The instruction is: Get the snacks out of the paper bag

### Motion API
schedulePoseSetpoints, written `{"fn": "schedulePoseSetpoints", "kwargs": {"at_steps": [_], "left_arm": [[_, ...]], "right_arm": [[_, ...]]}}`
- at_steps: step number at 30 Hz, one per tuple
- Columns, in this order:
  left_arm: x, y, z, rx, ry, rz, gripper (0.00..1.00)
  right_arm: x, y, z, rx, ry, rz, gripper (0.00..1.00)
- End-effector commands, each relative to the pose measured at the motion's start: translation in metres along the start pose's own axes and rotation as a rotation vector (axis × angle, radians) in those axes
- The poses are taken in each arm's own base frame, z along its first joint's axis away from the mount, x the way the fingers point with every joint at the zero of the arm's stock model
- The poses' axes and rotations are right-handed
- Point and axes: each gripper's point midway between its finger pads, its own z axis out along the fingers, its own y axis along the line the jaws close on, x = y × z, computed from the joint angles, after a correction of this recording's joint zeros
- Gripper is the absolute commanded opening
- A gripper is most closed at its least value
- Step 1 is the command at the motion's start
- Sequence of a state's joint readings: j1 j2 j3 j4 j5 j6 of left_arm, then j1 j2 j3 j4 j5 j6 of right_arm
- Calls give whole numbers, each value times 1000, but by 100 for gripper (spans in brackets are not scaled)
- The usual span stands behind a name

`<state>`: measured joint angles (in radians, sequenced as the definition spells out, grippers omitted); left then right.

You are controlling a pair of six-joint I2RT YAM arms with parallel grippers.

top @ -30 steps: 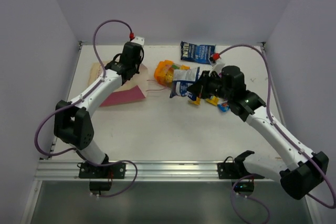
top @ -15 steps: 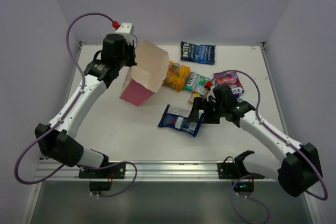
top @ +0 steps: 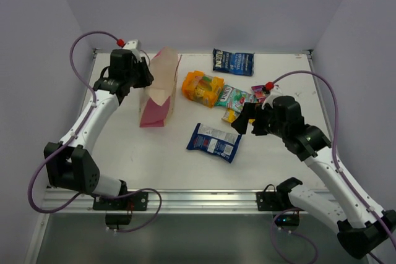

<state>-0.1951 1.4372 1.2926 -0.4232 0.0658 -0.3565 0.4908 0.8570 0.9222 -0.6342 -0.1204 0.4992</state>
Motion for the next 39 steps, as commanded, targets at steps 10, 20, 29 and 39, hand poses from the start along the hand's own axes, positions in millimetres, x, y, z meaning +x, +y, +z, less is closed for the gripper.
{"fn": "schedulePoseSetpoints", "kwargs": {"at_steps": [10, 20, 29, 39], "left_arm": [[-26, 32, -38, -121, -84, 2, 100], [-37, 45, -54, -165, -140, -4, 100], [-44, 58, -76, -227, -191, -10, 100], [-72, 54, -143, -269, -309, 15, 100]], "right_arm": [[-50, 7, -39, 46, -144, -120, 99], [-81, 13, -68, 75, -243, -167, 99], [-85, 17, -73, 62, -258, -183, 99], [-135, 11, -137, 172, -508, -222, 99]]}}
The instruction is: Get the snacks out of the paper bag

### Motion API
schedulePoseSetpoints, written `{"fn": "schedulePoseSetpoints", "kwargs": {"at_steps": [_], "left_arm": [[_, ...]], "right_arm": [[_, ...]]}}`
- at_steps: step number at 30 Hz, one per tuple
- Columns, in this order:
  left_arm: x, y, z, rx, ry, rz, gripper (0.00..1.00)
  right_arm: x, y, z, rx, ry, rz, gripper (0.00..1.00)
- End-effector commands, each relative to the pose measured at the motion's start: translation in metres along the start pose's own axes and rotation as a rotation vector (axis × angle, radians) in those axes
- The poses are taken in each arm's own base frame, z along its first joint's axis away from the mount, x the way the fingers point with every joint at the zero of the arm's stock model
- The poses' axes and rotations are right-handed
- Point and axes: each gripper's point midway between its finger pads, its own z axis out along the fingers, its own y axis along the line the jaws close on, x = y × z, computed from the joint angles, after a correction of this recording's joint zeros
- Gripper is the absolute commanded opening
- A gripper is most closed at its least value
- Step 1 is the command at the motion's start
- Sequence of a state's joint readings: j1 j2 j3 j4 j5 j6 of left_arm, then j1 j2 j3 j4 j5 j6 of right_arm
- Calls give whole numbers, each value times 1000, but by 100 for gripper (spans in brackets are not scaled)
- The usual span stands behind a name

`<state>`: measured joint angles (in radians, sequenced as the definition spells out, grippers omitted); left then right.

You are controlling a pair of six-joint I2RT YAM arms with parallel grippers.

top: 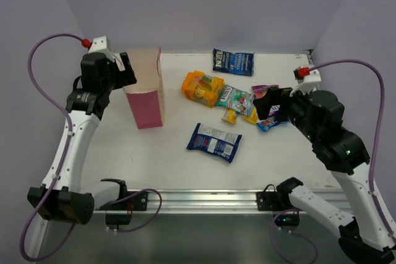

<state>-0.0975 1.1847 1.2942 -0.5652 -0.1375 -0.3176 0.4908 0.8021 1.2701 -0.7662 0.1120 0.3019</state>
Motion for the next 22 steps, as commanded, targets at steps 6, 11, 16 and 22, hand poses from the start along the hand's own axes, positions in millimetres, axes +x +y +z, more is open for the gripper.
{"fn": "schedulePoseSetpoints", "kwargs": {"at_steps": [6, 11, 16, 22], "left_arm": [[-65, 16, -128, 15, -328, 66, 100], [-68, 15, -171, 51, -418, 113, 100], [-80, 26, -210, 21, -494, 109, 100], [-89, 40, -222, -55, -529, 90, 100]], "right_arm": [[-94, -39, -99, 175, -463, -40, 99], [-110, -60, -157, 247, -657, -57, 99], [-112, -72, -184, 286, -734, -54, 99], [-114, -77, -201, 310, -767, -85, 99]]}}
